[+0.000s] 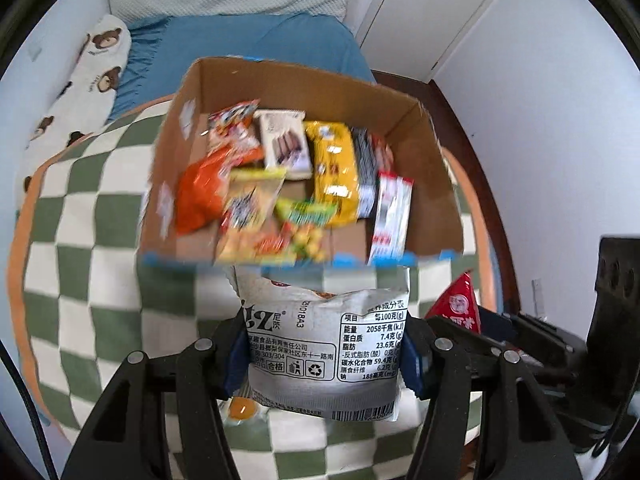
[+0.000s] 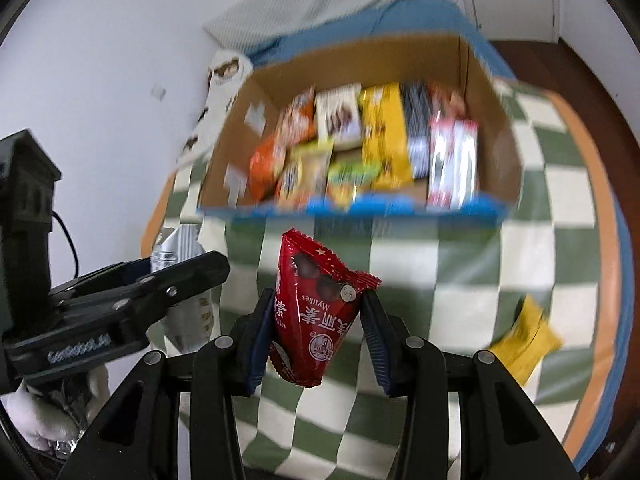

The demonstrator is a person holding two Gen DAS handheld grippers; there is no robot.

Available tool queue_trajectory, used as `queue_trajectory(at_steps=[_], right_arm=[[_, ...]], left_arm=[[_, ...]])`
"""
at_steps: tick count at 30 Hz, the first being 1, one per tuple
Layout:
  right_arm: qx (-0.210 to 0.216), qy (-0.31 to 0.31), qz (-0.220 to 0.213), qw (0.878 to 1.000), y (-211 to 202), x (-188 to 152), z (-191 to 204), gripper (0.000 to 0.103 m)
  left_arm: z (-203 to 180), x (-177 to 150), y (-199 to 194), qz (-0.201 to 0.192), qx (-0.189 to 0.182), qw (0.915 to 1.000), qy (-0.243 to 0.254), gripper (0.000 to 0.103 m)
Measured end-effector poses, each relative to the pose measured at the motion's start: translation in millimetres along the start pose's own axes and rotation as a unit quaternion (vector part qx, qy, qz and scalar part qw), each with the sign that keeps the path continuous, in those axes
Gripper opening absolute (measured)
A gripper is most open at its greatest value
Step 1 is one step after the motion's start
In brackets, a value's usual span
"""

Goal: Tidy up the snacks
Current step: 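Carry the itz packet with left tool while right tool carries red packet into box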

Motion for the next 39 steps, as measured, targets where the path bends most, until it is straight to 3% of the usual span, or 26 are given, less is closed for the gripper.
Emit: queue_trajectory(at_steps=[4, 9, 18, 19, 20, 21, 22, 23, 30, 39], right_arm=[[-0.017, 0.012, -0.017, 1.0, 4.3, 38.5, -13.4, 0.045], [-0.042, 0.019, -0.009, 0.999, 31.2, 74.3, -31.9, 0.045], [-0.058, 0.027, 0.044, 0.997, 97.7, 89.9, -55.0, 0.046], [-0.059, 0.028, 0.063, 0.996, 107.5, 88.8, -58.5, 0.048], [-0.063, 0.028, 0.076, 0.995, 113.3, 86.6, -60.5, 0.059], [-0.068, 0.03, 0.087, 0.993, 119.1, 85.0, -63.8, 0.069], [-0.076, 0.029, 0.095, 0.992, 124.8, 83.6, -68.0, 0.085], [-0.08, 0.027, 0.094, 0.992, 126.3, 83.1, -69.5, 0.092], [-0.115, -0.002, 0.085, 0.99, 129.4, 80.6, -67.2, 0.095], [-0.151, 0.0, 0.06, 0.987, 111.4, 90.2, -68.1, 0.095]], left_arm=[[-2.8, 43.5, 37.4, 0.024, -0.022, 0.9991, -0.027, 0.058], [1.4, 77.8, 84.9, 0.058, -0.031, 0.996, -0.061, 0.059], [10.4, 87.1, 156.9, 0.123, -0.023, 0.9886, -0.084, 0.062], [11.3, 85.3, 162.6, 0.132, -0.017, 0.9877, -0.082, 0.071], [11.6, 83.7, 167.3, 0.137, -0.01, 0.9878, -0.073, 0.087], [11.7, 82.7, 168.7, 0.137, -0.003, 0.9883, -0.067, 0.092], [11.6, 81.7, 169.8, 0.137, 0.005, 0.9888, -0.059, 0.095], [11.3, 80.4, 170.9, 0.138, 0.014, 0.9892, -0.048, 0.095], [7.8, 79.9, 159.3, 0.111, 0.051, 0.9923, -0.018, 0.095], [14.5, 75.8, 102.2, 0.03, 0.107, 0.9938, 0.0, 0.095]])
Point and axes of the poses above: each gripper's, at about its wrist camera, not at the fingertips, and y roughly the way its jaws point, z to its left, x to its top, the point moved 6 cm from there along y, roughly the way its jaws point, and after that the axes turned 12 degrees about -x, right-handed, at the moved point
